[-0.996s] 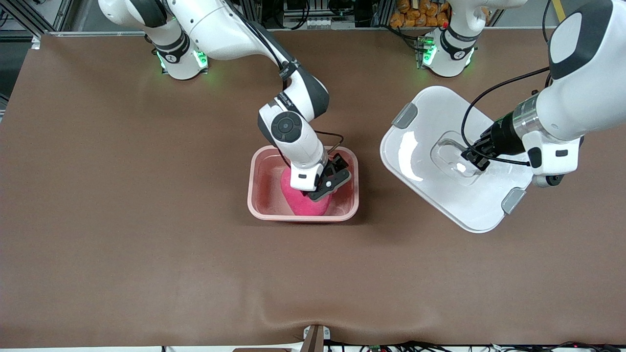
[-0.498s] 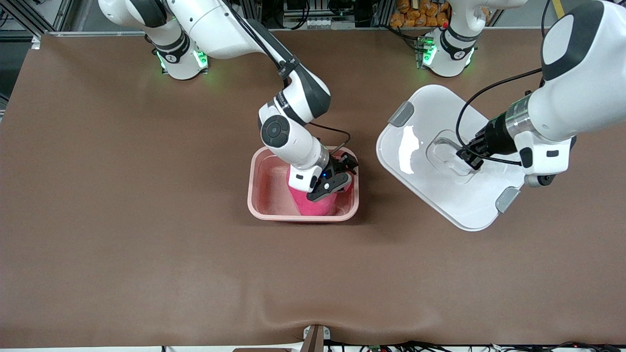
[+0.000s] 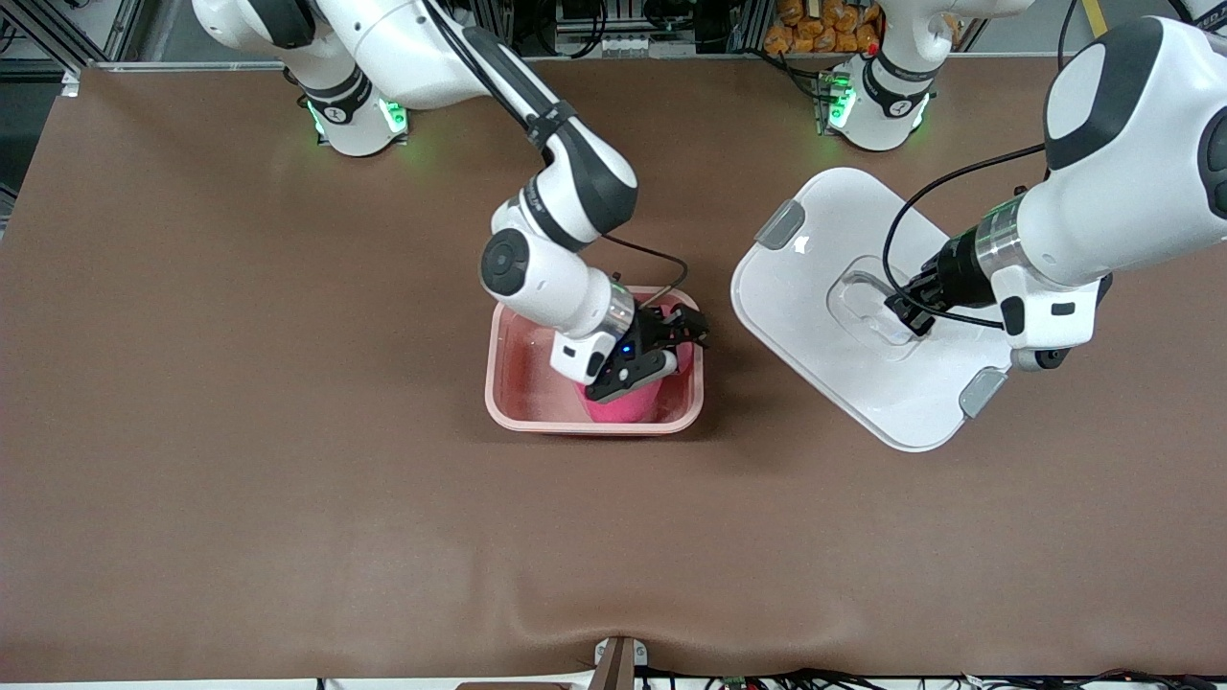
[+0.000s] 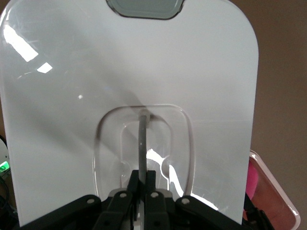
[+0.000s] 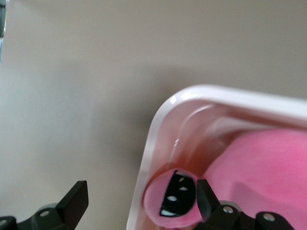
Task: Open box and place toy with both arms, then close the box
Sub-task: 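Lower the pink toy into the box and open the right gripper, then withdraw the right gripper while the left gripper lowers the lid onto the box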
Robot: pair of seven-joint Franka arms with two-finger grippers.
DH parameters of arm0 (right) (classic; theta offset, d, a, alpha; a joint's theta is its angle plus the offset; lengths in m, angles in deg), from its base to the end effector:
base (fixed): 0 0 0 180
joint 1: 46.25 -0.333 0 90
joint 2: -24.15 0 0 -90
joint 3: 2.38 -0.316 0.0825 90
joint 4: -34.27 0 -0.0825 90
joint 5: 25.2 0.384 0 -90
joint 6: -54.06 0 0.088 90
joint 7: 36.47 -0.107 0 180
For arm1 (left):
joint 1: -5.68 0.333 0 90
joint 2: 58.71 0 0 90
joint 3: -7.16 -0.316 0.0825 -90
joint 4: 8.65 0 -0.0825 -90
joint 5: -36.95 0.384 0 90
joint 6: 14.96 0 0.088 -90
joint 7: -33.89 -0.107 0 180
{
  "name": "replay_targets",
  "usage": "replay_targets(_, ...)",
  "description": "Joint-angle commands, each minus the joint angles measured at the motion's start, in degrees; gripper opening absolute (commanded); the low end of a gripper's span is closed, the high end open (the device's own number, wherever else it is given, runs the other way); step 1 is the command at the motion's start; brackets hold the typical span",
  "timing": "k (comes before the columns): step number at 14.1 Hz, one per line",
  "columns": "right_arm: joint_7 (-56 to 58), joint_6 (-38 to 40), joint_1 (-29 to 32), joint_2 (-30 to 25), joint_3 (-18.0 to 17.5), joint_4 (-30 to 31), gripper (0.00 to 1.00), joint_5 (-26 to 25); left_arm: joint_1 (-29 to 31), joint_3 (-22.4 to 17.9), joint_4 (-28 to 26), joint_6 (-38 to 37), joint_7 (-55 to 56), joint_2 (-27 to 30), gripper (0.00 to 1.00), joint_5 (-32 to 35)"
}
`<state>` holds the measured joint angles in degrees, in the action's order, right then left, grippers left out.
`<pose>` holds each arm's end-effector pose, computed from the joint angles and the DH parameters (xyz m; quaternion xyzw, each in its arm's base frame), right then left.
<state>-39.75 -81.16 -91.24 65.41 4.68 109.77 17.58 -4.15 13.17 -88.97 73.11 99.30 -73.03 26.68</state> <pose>0.5857 0.4988 0.3485 -0.9483 -0.0933 -0.0541 0.2985 0.5957 -0.1813 0.5566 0.9004 0.4190 -0.1094 0.0411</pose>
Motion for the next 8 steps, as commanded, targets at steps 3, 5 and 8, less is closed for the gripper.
replay_targets(3,2.3,4.9,10.1,-13.6,0.8,13.8,1.0,0.9,-1.0,0.1,0.5,0.4,2.8,0.4,0.0,-1.0)
replay_targets(5,7.5,11.0,14.2,-17.0,2.2,15.8,1.0,-1.8,-3.4,0.4,0.5,2.2,6.9,0.2,0.0,-0.2)
replay_targets(8,12.9,24.3,19.7,-20.2,6.0,15.6,1.0,-9.5,-7.6,0.4,0.5,5.1,14.0,-1.5,0.0,0.2)
